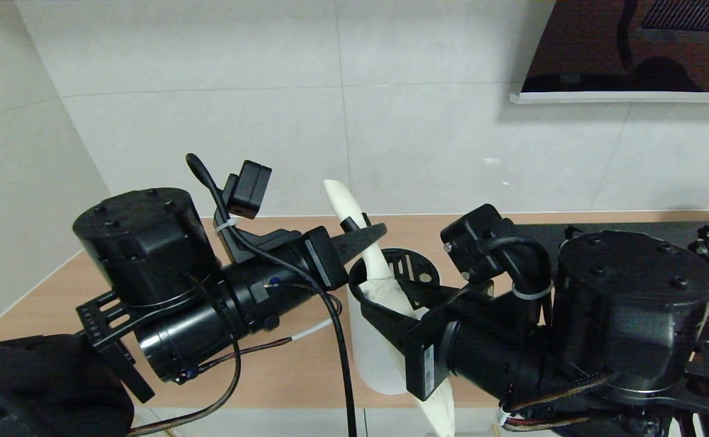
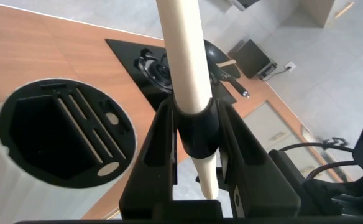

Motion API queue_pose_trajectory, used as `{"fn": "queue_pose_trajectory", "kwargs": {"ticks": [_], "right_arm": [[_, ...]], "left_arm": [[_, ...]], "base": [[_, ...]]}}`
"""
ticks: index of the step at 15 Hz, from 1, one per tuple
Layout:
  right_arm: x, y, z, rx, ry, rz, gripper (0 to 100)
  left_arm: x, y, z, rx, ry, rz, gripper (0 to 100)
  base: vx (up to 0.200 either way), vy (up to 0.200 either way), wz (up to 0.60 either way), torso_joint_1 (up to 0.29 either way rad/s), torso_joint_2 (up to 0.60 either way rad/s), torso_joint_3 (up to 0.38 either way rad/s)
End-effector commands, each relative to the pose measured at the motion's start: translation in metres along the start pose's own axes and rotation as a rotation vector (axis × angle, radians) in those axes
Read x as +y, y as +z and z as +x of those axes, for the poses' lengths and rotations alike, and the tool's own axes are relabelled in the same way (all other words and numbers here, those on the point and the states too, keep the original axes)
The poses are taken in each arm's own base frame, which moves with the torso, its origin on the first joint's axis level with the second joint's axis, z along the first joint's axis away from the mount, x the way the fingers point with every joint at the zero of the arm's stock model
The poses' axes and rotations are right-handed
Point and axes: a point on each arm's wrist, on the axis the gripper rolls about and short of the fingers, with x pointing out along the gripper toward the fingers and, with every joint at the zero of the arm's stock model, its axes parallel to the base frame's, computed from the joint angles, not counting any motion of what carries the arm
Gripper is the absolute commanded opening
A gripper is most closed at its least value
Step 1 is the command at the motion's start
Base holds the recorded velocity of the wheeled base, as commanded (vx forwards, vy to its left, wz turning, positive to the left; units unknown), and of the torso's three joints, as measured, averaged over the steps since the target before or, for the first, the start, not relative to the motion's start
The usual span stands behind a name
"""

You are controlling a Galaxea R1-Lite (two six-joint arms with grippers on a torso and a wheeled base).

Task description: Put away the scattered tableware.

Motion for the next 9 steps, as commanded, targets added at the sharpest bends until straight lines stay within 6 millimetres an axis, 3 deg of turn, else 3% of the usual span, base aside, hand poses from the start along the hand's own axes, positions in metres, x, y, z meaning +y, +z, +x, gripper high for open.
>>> {"fn": "queue_pose_trajectory", "kwargs": {"ticks": [1, 4, 5, 9], "right_arm": [[-0.0003, 0.0027, -0.0012, -0.012, 0.000, 0.003, 0], [-0.0008, 0.0037, -0.0018, -0.015, -0.003, 0.004, 0], [-0.0017, 0.0042, -0.0020, -0.017, -0.006, 0.005, 100], [-0.0024, 0.0064, -0.0041, -0.025, -0.005, 0.008, 100]], "left_arm": [[-0.0008, 0.0005, -0.0006, -0.001, -0.002, 0.001, 0], [-0.0014, 0.0012, -0.0011, -0.005, -0.003, 0.000, 0], [-0.0016, 0.0015, -0.0010, -0.006, -0.004, 0.000, 0], [-0.0052, 0.0060, -0.0011, -0.019, -0.011, 0.003, 0]], "base": [[0.000, 0.000, 0.00, 0.000, 0.00, 0.000], [0.000, 0.000, 0.00, 0.000, 0.00, 0.000], [0.000, 0.000, 0.00, 0.000, 0.00, 0.000], [0.000, 0.000, 0.00, 0.000, 0.00, 0.000]]}}
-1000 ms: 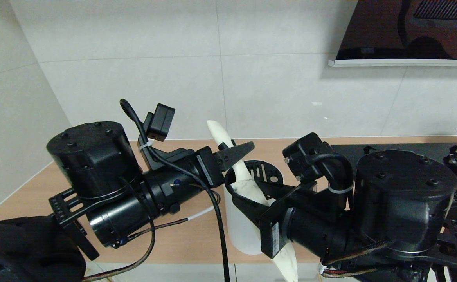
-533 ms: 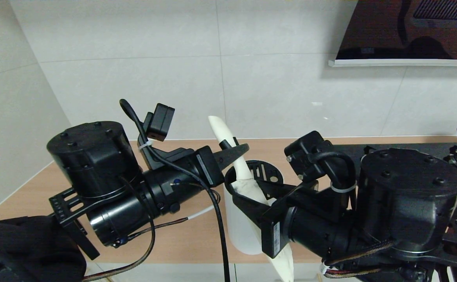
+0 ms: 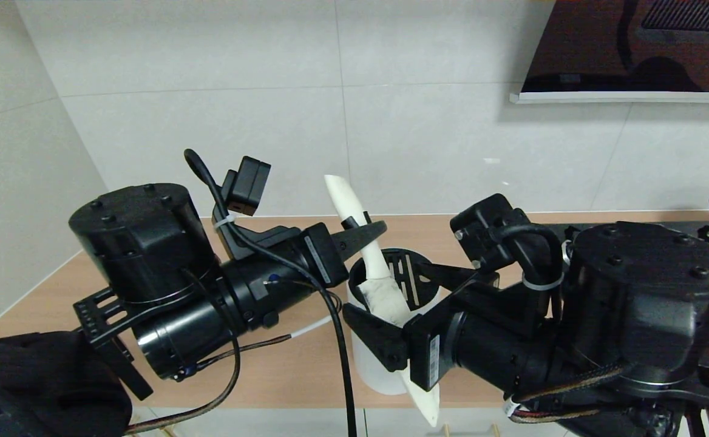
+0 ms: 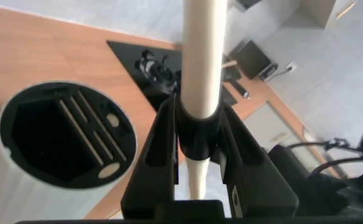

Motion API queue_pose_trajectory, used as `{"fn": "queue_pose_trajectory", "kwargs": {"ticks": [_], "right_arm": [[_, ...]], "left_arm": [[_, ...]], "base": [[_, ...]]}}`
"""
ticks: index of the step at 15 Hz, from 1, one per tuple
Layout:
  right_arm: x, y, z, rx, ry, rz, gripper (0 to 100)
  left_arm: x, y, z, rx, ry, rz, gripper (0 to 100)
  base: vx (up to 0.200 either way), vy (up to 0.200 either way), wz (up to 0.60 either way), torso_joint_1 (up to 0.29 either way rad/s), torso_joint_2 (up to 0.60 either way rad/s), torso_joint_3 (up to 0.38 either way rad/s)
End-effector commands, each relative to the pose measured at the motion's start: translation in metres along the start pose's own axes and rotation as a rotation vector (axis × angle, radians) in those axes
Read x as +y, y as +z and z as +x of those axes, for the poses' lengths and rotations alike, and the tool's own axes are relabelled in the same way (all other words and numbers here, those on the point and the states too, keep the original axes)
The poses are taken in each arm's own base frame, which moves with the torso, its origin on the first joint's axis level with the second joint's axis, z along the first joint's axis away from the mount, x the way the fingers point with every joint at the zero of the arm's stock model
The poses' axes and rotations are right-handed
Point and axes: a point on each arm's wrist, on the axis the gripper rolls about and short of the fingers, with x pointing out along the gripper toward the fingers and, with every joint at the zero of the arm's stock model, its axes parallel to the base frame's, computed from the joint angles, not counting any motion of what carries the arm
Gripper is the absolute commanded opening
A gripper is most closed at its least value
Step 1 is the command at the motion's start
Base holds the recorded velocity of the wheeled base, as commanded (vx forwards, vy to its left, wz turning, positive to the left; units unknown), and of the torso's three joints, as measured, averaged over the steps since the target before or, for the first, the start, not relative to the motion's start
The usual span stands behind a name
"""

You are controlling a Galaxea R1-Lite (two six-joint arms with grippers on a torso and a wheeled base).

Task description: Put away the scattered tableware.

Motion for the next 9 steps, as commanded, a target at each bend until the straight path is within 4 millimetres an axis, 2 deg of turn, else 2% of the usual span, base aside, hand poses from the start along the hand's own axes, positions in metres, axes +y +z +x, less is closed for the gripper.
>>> {"fn": "queue_pose_trajectory", "kwargs": {"ticks": [1, 4, 6, 8, 9], "right_arm": [[-0.002, 0.003, -0.003, -0.011, -0.003, 0.002, 100], [-0.022, 0.025, -0.019, -0.079, -0.053, 0.017, 100], [-0.050, 0.043, -0.029, -0.143, -0.126, 0.026, 100], [-0.068, 0.050, -0.034, -0.164, -0.160, 0.026, 100], [-0.079, 0.053, -0.037, -0.159, -0.194, 0.025, 100]], "left_arm": [[-0.004, 0.005, -0.001, -0.018, -0.006, 0.002, 0], [-0.011, 0.024, -0.003, -0.064, 0.074, 0.005, 0], [-0.019, 0.046, -0.004, -0.145, 0.136, 0.017, 0], [-0.030, 0.062, -0.004, -0.185, 0.191, 0.068, 0], [-0.040, 0.079, 0.002, -0.222, 0.252, 0.132, 0]], "base": [[0.000, 0.000, 0.00, 0.000, 0.00, 0.000], [0.000, 0.000, 0.00, 0.000, 0.00, 0.000], [0.000, 0.000, 0.00, 0.000, 0.00, 0.000], [0.000, 0.000, 0.00, 0.000, 0.00, 0.000], [0.000, 0.000, 0.00, 0.000, 0.00, 0.000]]}}
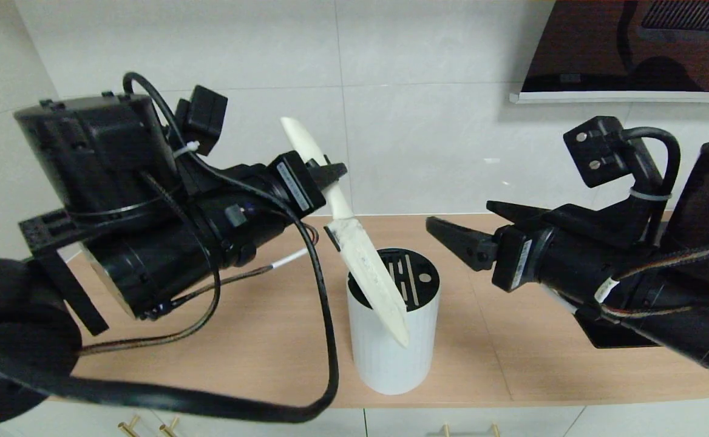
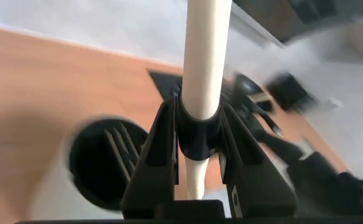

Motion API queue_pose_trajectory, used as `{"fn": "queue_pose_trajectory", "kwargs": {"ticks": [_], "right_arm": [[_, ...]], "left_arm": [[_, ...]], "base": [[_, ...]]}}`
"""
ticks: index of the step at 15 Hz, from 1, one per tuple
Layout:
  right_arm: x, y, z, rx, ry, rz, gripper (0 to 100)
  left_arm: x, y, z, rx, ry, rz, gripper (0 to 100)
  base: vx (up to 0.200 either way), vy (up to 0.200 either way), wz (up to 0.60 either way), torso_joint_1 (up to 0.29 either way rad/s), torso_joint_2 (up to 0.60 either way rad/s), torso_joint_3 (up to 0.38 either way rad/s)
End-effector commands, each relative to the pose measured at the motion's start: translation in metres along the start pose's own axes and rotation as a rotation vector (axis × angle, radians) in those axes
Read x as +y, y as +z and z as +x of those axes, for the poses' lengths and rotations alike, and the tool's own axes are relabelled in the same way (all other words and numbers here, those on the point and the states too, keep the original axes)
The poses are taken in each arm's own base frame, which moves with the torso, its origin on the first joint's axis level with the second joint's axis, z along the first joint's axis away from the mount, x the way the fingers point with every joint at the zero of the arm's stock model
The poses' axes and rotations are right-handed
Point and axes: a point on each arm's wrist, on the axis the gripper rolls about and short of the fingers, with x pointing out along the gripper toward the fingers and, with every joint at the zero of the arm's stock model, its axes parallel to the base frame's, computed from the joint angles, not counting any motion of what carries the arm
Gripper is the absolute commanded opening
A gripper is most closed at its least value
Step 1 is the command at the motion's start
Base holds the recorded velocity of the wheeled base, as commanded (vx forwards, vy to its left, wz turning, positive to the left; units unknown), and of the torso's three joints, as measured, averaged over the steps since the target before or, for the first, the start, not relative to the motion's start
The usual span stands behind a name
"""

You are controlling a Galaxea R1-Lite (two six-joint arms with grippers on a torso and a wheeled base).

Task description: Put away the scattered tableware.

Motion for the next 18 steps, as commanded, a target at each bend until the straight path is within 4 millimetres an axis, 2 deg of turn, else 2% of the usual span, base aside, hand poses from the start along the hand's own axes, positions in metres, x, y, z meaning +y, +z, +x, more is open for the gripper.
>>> {"fn": "queue_pose_trajectory", "kwargs": {"ticks": [1, 2, 5, 8, 10, 12, 18], "right_arm": [[-0.015, 0.014, -0.007, -0.037, -0.045, 0.003, 100], [-0.016, 0.014, -0.007, -0.030, -0.051, 0.002, 100], [-0.018, 0.012, -0.006, -0.025, -0.062, -0.001, 100], [-0.018, 0.010, -0.005, -0.016, -0.065, -0.004, 100], [-0.018, 0.009, -0.004, -0.015, -0.068, -0.004, 100], [-0.018, 0.010, -0.005, -0.017, -0.069, -0.004, 100], [-0.019, 0.009, -0.004, -0.014, -0.070, -0.004, 100]], "left_arm": [[-0.020, 0.029, 0.002, -0.081, 0.044, 0.080, 0], [-0.022, 0.027, 0.004, -0.079, 0.097, 0.128, 0], [-0.023, -0.005, 0.010, -0.050, 0.204, 0.248, 0], [-0.034, -0.016, 0.016, -0.159, 0.260, 0.337, 0], [-0.038, -0.037, 0.029, -0.302, 0.311, 0.487, 0], [-0.038, -0.047, 0.041, -0.392, 0.341, 0.511, 0], [-0.038, -0.057, 0.047, -0.372, 0.341, 0.520, 0]], "base": [[0.000, 0.000, 0.00, 0.000, 0.00, 0.000], [0.000, 0.000, 0.00, 0.000, 0.00, 0.000], [0.000, 0.000, 0.00, 0.000, 0.00, 0.000], [0.000, 0.000, 0.00, 0.000, 0.00, 0.000], [0.000, 0.000, 0.00, 0.000, 0.00, 0.000], [0.000, 0.000, 0.00, 0.000, 0.00, 0.000], [0.000, 0.000, 0.00, 0.000, 0.00, 0.000]]}}
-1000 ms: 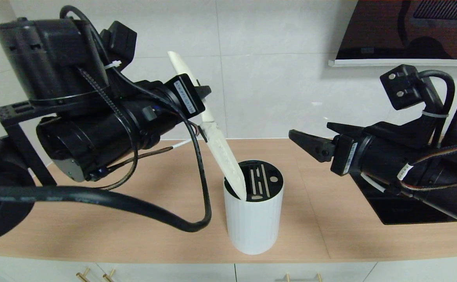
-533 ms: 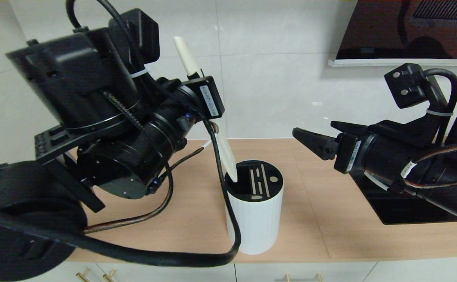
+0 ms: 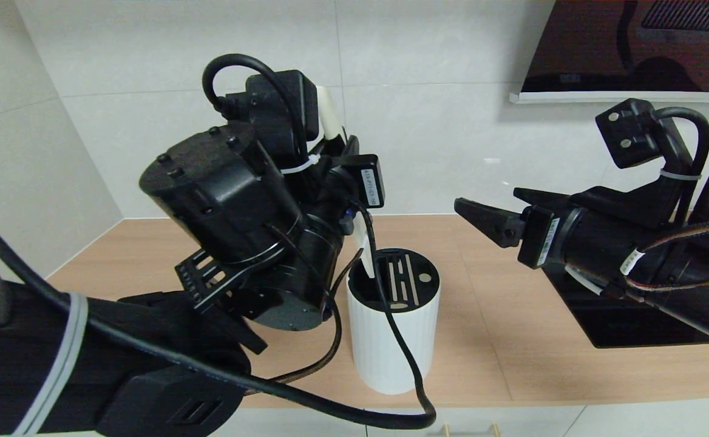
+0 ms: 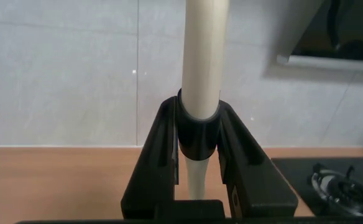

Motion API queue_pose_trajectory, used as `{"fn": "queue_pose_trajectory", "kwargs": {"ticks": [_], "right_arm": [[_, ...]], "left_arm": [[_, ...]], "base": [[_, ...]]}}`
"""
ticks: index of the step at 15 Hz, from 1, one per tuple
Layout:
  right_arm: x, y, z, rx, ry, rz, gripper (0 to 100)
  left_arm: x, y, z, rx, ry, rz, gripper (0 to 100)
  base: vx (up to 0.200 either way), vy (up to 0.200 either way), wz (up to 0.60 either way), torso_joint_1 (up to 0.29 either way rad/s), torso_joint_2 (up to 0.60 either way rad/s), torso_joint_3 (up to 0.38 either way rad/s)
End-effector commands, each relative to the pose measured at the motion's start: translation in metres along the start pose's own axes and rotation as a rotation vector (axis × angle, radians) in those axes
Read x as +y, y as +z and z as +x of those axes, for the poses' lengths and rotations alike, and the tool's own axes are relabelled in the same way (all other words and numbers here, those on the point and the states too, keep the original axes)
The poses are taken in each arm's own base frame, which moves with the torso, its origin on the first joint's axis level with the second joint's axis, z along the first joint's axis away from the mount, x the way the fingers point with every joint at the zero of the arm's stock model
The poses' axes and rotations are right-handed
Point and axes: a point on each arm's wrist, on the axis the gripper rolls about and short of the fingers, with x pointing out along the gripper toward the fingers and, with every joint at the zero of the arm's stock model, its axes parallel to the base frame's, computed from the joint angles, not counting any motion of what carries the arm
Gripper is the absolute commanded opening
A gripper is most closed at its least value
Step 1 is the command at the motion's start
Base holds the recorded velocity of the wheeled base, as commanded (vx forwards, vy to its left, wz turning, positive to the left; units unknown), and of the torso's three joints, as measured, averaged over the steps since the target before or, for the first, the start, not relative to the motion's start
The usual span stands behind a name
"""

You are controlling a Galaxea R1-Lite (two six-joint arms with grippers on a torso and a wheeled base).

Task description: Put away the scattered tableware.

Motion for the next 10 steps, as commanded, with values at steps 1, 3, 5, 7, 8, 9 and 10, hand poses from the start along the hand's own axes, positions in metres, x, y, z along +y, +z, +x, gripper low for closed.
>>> {"fn": "queue_pose_trajectory", "kwargs": {"ticks": [1, 3, 5, 7, 8, 9, 10], "right_arm": [[0.000, -0.001, 0.001, 0.004, -0.001, 0.000, 100], [0.000, -0.001, 0.001, 0.004, -0.001, 0.000, 100], [0.000, -0.001, 0.001, 0.004, -0.001, 0.000, 100], [0.000, -0.001, 0.001, 0.002, 0.000, 0.000, 100], [0.000, -0.001, 0.001, 0.002, 0.000, 0.000, 100], [0.000, -0.001, 0.001, 0.004, -0.001, 0.000, 100], [0.000, -0.001, 0.001, 0.004, -0.001, 0.000, 100]], "left_arm": [[-0.003, -0.009, 0.002, 0.017, -0.001, 0.014, 0], [-0.003, -0.009, 0.001, 0.017, -0.004, 0.011, 0], [-0.006, -0.017, 0.003, 0.031, -0.005, 0.017, 0], [-0.008, -0.028, 0.005, 0.051, -0.006, 0.029, 0], [-0.009, -0.033, 0.006, 0.059, -0.006, 0.035, 0], [-0.009, -0.036, 0.006, 0.065, -0.007, 0.038, 0], [-0.010, -0.038, 0.006, 0.070, -0.007, 0.042, 0]], "base": [[0.000, 0.000, 0.00, 0.000, 0.00, 0.000], [0.000, 0.000, 0.00, 0.000, 0.00, 0.000], [0.000, 0.000, 0.00, 0.000, 0.00, 0.000], [0.000, 0.000, 0.00, 0.000, 0.00, 0.000], [0.000, 0.000, 0.00, 0.000, 0.00, 0.000], [0.000, 0.000, 0.00, 0.000, 0.00, 0.000], [0.000, 0.000, 0.00, 0.000, 0.00, 0.000]]}}
